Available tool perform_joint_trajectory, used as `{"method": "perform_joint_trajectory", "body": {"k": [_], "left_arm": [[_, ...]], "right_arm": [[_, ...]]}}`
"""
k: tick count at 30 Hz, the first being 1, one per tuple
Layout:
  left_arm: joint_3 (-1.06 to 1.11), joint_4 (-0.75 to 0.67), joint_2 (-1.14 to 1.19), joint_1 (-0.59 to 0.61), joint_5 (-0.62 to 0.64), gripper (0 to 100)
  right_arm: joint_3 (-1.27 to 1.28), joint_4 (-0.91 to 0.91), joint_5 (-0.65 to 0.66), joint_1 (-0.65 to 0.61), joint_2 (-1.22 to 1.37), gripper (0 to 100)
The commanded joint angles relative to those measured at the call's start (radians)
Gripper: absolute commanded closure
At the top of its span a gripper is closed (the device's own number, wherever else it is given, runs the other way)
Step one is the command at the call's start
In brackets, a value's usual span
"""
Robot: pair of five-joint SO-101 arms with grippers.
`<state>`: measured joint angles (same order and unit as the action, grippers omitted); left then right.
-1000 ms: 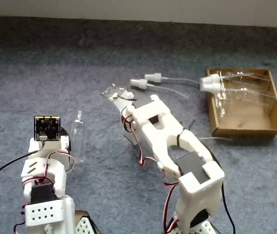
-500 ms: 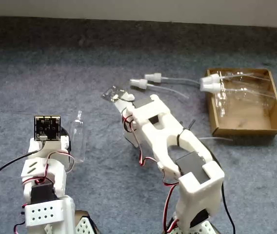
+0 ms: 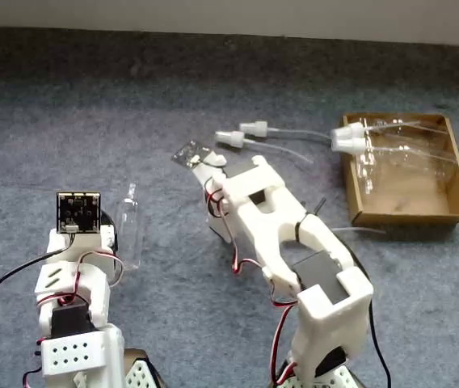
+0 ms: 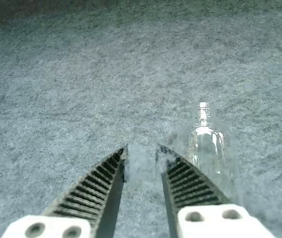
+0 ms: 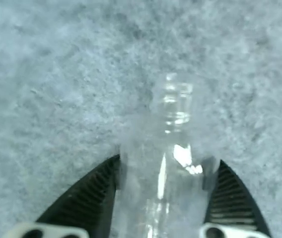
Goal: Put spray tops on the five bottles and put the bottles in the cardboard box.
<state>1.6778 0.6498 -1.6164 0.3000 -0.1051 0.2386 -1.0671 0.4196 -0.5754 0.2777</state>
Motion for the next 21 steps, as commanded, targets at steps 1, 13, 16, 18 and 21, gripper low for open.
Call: {"method": "perform_joint_trajectory", "body": {"k": [1,13,16,18,21], "left_arm": [[0.025,-0.02,-0.008,-0.03,-0.009,93],[0.025,-0.02,-0.008,-0.028,-0.009,93],[0.025,-0.02,-0.008,-0.028,-0.009,93],[0.025,-0.02,-0.008,-0.028,-0.009,93],[0.025,-0.02,-0.008,-0.028,-0.011,93]], "right_arm": [[-0.045,0.015,0.011,0.018,-0.007,85.5],[-0.219,-0.114,0.009,0.007,-0.119,85.6],[-0.263,-0.156,0.009,0.002,-0.196,85.6],[-0.277,-0.176,0.009,0.001,-0.254,85.6],[-0.282,-0.205,0.008,0.004,-0.363,85.6]]}}
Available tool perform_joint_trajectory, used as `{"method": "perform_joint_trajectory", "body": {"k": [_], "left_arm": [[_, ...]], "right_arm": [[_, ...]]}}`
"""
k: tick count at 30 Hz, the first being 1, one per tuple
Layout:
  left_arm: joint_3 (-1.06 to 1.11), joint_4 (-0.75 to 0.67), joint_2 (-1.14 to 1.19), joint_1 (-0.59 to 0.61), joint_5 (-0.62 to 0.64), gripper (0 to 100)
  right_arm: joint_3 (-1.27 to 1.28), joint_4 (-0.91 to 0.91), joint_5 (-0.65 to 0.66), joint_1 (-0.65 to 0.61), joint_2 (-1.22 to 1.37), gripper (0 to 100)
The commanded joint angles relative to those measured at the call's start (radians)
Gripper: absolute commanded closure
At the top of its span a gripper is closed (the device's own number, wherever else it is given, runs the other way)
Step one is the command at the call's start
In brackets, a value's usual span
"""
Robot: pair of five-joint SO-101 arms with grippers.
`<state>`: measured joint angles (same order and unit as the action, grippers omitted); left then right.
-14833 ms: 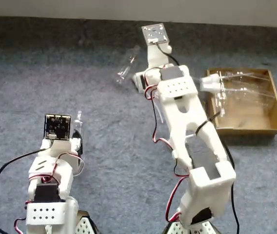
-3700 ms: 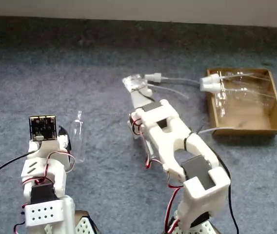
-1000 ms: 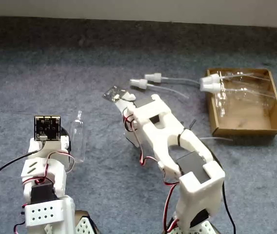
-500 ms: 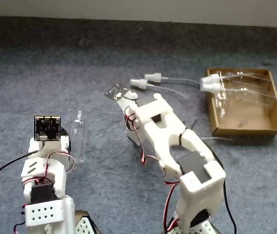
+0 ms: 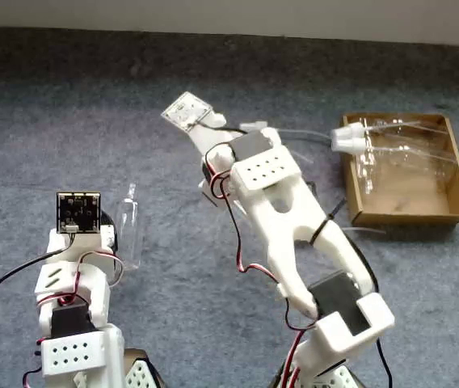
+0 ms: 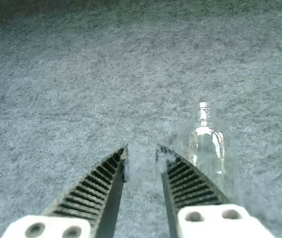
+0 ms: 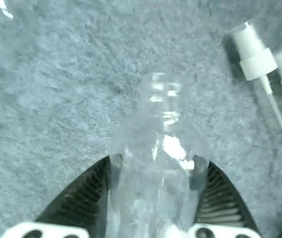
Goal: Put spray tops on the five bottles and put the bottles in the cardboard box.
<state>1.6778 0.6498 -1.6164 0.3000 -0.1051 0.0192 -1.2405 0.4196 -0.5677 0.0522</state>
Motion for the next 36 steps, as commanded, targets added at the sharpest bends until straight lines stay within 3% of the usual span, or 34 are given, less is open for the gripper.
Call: {"method": "perform_joint_trajectory", "body": {"k": [1,8,14,20,28,36], "left_arm": [[0.025,-0.02,-0.008,-0.028,-0.011,93],[0.025,-0.018,-0.008,-0.028,-0.012,93],[0.025,-0.017,-0.008,-0.028,-0.014,93],[0.005,-0.014,-0.008,-0.028,-0.014,93],[-0.24,0.322,-0.008,-0.028,-0.021,93],[-0.432,0.569,-0.008,-0.03,-0.215,93]], "right_arm": [[-0.062,-0.039,0.008,-0.002,-0.18,85.6],[-0.053,-0.067,0.008,0.01,-0.572,85.8],[0.094,-0.084,0.008,0.174,-0.912,85.9],[0.39,0.077,0.005,0.328,-1.185,85.9],[0.906,0.387,0.002,0.404,-1.541,85.9],[1.303,0.59,-0.123,0.423,-1.853,85.9]]}}
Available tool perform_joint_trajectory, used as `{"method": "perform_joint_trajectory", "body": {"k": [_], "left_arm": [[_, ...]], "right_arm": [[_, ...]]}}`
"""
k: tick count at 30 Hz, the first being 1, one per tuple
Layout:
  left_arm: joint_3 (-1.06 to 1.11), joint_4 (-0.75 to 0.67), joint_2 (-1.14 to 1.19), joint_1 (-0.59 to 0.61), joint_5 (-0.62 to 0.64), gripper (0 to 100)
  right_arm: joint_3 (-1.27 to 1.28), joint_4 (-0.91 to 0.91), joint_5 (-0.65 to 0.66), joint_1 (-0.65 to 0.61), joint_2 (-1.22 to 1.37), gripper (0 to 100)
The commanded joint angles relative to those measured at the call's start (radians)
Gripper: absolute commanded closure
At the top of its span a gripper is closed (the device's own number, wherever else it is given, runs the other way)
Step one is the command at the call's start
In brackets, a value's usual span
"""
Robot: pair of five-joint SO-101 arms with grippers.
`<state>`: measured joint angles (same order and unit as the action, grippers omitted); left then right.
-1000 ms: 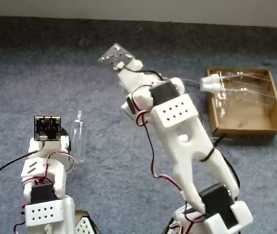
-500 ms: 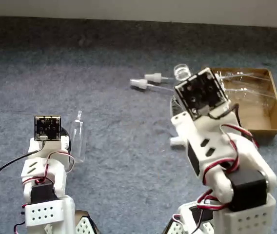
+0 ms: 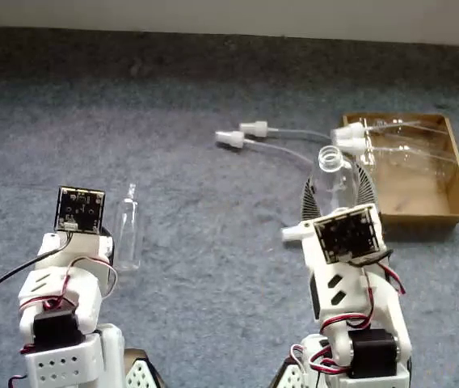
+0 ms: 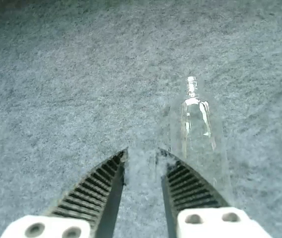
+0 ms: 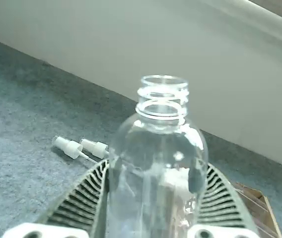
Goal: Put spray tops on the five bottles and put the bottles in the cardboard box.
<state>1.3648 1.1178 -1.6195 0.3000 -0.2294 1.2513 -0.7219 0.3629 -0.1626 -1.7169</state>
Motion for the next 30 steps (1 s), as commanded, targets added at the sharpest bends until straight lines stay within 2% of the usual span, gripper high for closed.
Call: {"method": "perform_joint_trajectory", "body": {"k": [1,4,9,14,20,25,30], "left_arm": [[-0.143,0.133,-0.005,-0.03,-0.117,93],[-0.239,0.229,0.004,-0.028,-0.192,94],[-0.45,0.427,0.007,-0.027,-0.209,94],[-0.615,0.534,0.064,-0.022,-0.275,94],[-0.806,0.555,0.338,-0.027,-0.293,94],[-0.926,0.549,0.519,-0.038,-0.295,93],[-0.987,0.549,0.677,-0.211,-0.295,93]], "right_arm": [[0.102,0.079,-0.08,0.019,-0.11,85.9],[0.156,0.079,-0.087,0.019,-0.119,85.9],[0.189,0.081,-0.094,0.019,-0.102,85.9],[0.228,0.081,-0.095,0.036,-0.107,85.9],[0.259,0.082,-0.107,0.058,-0.107,85.9],[0.252,0.082,-0.241,0.179,-0.107,85.9],[0.252,0.082,-0.284,0.248,-0.107,85.9]]}}
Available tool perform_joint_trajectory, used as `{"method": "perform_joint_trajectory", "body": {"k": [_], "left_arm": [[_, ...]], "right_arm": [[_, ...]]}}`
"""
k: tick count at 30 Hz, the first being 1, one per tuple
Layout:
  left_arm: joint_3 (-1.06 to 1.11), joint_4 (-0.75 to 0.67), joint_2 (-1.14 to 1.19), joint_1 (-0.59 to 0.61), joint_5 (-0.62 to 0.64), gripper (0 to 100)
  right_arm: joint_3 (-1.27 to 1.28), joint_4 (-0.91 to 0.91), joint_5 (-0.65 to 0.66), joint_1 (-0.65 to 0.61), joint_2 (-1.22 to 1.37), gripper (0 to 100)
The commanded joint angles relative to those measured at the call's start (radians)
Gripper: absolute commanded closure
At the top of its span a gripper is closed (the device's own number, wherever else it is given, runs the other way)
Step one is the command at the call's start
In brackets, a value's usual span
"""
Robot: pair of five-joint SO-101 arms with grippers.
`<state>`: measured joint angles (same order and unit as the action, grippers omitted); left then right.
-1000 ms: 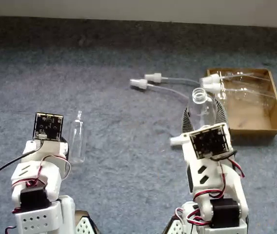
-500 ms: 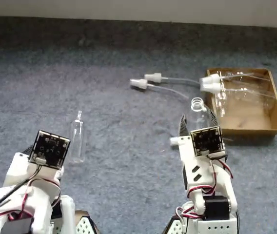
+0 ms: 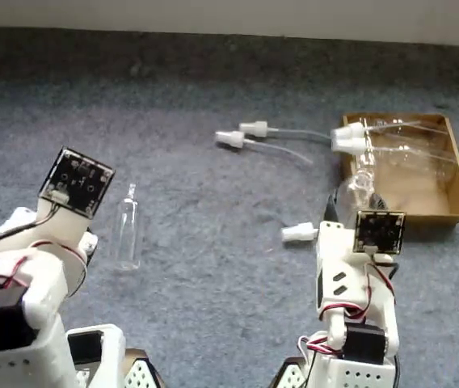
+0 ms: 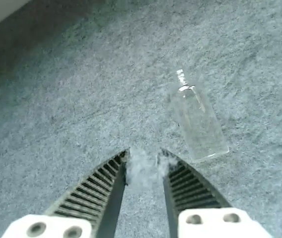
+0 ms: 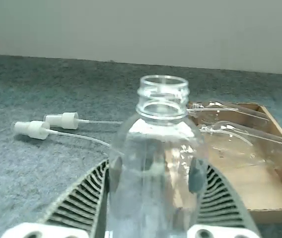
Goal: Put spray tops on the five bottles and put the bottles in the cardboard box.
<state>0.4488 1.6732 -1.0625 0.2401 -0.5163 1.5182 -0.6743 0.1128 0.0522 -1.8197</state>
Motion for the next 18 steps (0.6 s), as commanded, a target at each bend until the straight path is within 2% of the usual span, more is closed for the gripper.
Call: {"method": "perform_joint_trajectory", "body": {"k": [1,5,10,14,18], "left_arm": [[-0.077,-0.008,0.156,-0.194,-0.008,93],[-0.087,-0.063,0.295,-0.334,-0.008,93],[-0.087,-0.157,0.452,-0.415,-0.018,93],[-0.088,-0.258,0.57,-0.415,-0.167,93],[-0.088,-0.462,0.673,-0.397,-0.287,93]], "right_arm": [[-0.015,0.035,-0.037,0.036,-0.004,85.9],[-0.015,0.035,-0.035,0.038,-0.004,85.9],[-0.013,0.035,-0.035,0.038,-0.004,85.9],[-0.013,0.035,-0.035,0.038,-0.004,85.9],[-0.008,0.035,-0.035,0.035,-0.004,85.9]]}}
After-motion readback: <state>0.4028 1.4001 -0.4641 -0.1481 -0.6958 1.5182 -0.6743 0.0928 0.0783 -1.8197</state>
